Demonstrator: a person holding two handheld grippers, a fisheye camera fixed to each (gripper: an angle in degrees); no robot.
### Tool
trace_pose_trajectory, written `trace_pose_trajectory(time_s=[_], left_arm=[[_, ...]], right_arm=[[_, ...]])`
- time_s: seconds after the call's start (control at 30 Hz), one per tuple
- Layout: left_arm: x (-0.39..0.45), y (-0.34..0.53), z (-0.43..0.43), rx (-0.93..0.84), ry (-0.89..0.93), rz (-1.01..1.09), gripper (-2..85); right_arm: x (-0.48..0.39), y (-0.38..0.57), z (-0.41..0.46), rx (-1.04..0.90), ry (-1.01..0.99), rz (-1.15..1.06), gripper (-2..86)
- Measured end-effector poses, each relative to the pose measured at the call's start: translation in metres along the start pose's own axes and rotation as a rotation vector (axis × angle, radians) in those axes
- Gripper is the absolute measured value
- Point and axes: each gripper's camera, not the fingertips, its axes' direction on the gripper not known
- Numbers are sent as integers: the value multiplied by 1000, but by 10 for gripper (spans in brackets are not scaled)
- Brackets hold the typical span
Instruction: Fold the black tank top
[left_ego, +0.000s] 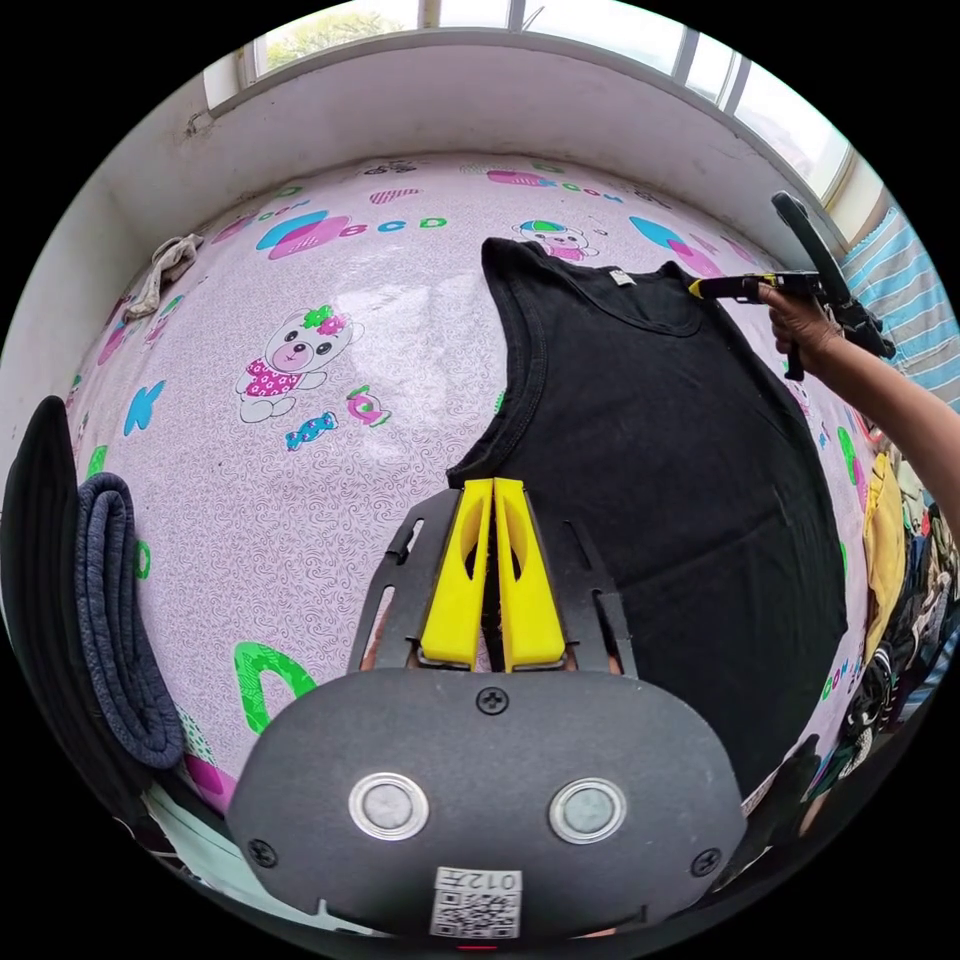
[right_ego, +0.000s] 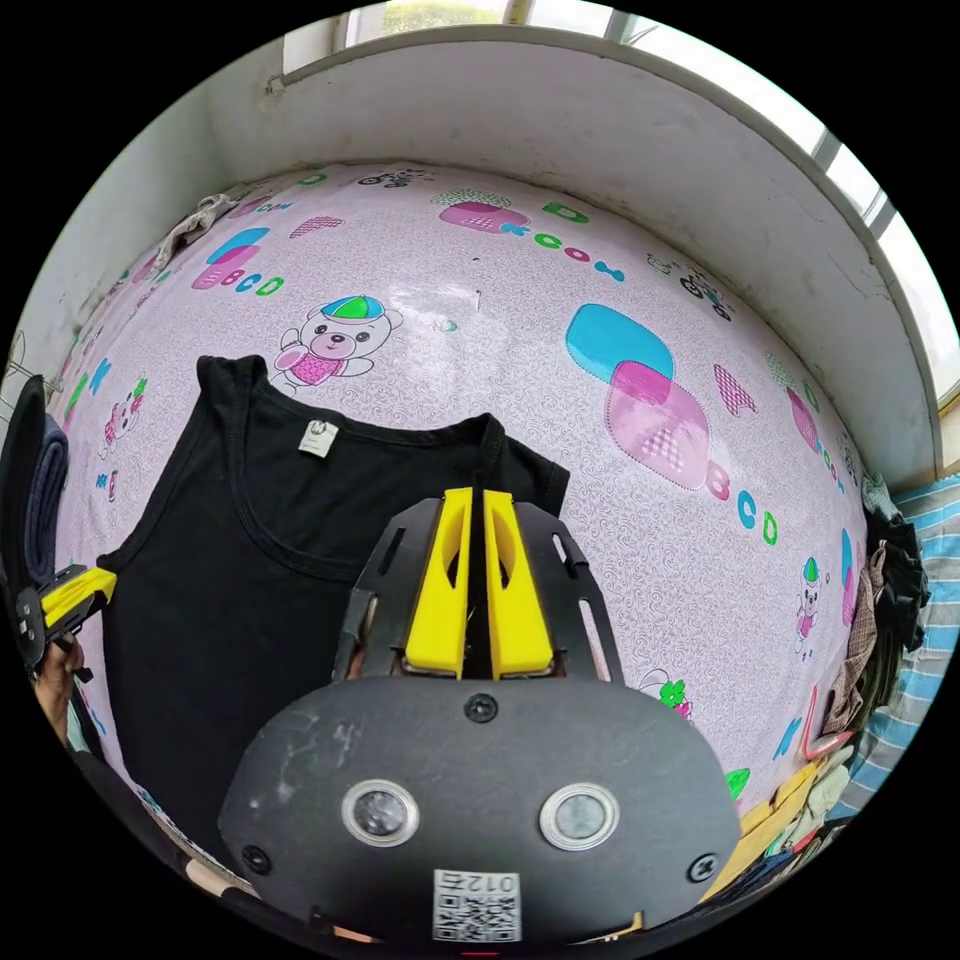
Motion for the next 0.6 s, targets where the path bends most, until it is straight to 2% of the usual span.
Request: trace_pose_trajectory(time_s=[0.2, 0.33, 0.43, 0.6], left_arm=[[-11, 5, 0, 12, 7, -1, 6], [-18, 11, 1, 27, 23, -13, 7], [-24, 13, 2, 27, 31, -19, 7], [-35, 19, 3, 34, 51, -31, 7]], right_arm=[[2, -39, -10, 2, -35, -20, -9], [20, -61, -44, 140, -116, -2, -6], [64, -87, -27, 80, -26, 182, 8], [113, -100, 11, 9, -218, 323, 69]])
